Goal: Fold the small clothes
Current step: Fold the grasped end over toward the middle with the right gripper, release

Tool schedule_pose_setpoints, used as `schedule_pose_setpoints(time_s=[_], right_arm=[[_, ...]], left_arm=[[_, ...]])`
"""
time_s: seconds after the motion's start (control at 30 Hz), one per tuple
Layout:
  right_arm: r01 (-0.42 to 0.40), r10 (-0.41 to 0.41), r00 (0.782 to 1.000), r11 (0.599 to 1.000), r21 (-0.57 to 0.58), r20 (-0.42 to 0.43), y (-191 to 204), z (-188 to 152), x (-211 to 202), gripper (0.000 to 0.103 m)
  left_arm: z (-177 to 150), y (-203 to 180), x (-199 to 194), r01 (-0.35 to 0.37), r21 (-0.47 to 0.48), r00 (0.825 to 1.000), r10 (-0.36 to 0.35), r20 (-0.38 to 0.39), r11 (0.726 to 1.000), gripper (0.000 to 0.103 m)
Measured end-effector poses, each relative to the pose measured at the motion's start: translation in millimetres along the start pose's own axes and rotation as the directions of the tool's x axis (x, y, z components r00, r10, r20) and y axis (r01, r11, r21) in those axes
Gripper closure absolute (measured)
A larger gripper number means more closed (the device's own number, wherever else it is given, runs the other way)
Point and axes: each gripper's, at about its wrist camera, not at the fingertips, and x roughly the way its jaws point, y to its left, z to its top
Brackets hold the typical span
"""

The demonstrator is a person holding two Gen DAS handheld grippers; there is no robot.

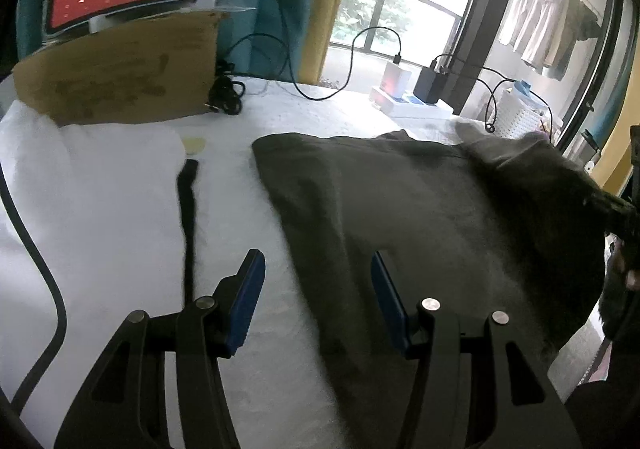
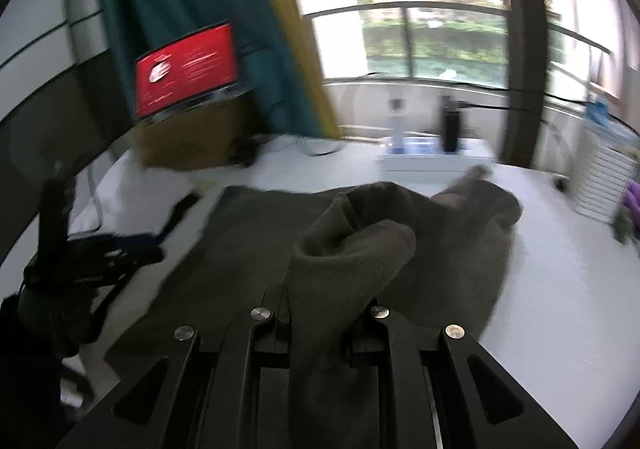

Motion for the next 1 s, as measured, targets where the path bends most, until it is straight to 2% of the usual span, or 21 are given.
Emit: schedule_pose_setpoints(time_s=[0.23, 0.4, 0.6, 0.67, 0.7, 0.77, 0.8, 0.83, 1.0], right_arm=[[-0.119, 0.106, 0.988, 0.985, -0.128, -0.108, 73, -14, 42, 0.087], [-0.176, 0.148, 0.974, 0.971, -0.161, -0.172, 97, -27, 54, 0.087], [-0.185, 0.142, 0.96, 0.968, -0.17, -0.241, 110, -47, 67, 0.086], [-0.195, 0.146, 0.955, 0.964, -0.178, -0.259, 114, -53, 70, 0.081], [-0.206, 0.154, 0.952, 0.961, -0.183, -0.264, 117, -55, 70, 0.075], [-0.232, 0.175, 0.947, 0.952, -0.199, -0.268, 123, -59, 68, 0.058], [-0.251, 0.192, 0.944, 0.946, -0.205, -0.269, 127, -60, 66, 0.043], [-0.265, 0.204, 0.941, 0.94, -0.216, -0.269, 130, -62, 63, 0.038], [-0.257, 0.203, 0.949, 0.94, -0.224, -0.24, 132, -59, 38, 0.037]], left_arm=[[-5, 10, -11, -0.012, -0.011, 1.0, 0.013, 0.008, 1.0, 0.048], [-8, 11, -17, -0.019, -0.007, 1.0, 0.019, 0.013, 1.0, 0.048], [-6, 11, -22, -0.024, -0.011, 0.999, 0.024, 0.03, 1.0, 0.048], [-6, 10, -22, -0.026, -0.007, 0.999, 0.027, 0.029, 1.0, 0.048], [-7, 10, -23, -0.026, -0.006, 0.999, 0.026, 0.028, 1.0, 0.048], [-7, 7, -22, -0.021, 0.0, 0.999, 0.021, 0.024, 1.0, 0.048], [-8, 7, -22, -0.018, 0.004, 1.0, 0.018, 0.022, 1.0, 0.048], [-8, 6, -22, -0.015, 0.006, 1.0, 0.014, 0.019, 1.0, 0.048], [-6, -7, -26, -0.009, 0.03, 1.0, 0.009, 0.017, 0.999, 0.048]])
